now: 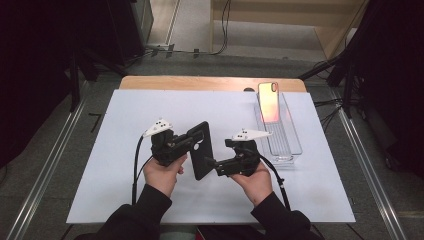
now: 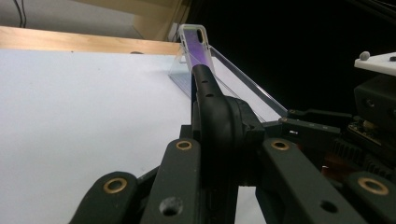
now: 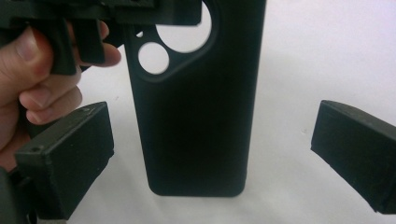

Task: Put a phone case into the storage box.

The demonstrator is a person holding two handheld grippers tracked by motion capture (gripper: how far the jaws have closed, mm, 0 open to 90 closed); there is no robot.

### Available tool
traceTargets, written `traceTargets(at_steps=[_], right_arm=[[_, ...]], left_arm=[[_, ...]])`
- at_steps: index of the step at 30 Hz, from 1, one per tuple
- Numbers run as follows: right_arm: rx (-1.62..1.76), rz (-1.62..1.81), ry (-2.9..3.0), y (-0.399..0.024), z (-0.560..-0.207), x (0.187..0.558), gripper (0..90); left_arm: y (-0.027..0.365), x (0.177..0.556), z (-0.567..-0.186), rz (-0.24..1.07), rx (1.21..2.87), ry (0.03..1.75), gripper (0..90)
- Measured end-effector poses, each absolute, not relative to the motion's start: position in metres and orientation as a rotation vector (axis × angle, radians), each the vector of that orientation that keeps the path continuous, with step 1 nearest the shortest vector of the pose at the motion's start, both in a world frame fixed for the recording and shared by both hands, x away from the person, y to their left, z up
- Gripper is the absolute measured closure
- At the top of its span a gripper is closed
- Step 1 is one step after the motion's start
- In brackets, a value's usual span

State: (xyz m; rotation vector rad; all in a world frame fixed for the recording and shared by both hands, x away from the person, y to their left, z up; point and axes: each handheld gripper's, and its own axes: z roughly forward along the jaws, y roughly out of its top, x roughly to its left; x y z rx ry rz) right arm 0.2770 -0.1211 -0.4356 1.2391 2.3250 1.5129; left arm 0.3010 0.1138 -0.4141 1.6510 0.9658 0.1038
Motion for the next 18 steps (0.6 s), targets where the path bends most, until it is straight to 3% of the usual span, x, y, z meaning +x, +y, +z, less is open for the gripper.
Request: traceTargets(at_steps=[18], right_arm=[[1.275, 1.533, 2.288, -0.113, -0.431, 0.276, 0.0]], left_arm=[[0.1, 0.292, -0.414, 0.057, 1.673, 0.95, 82.1]])
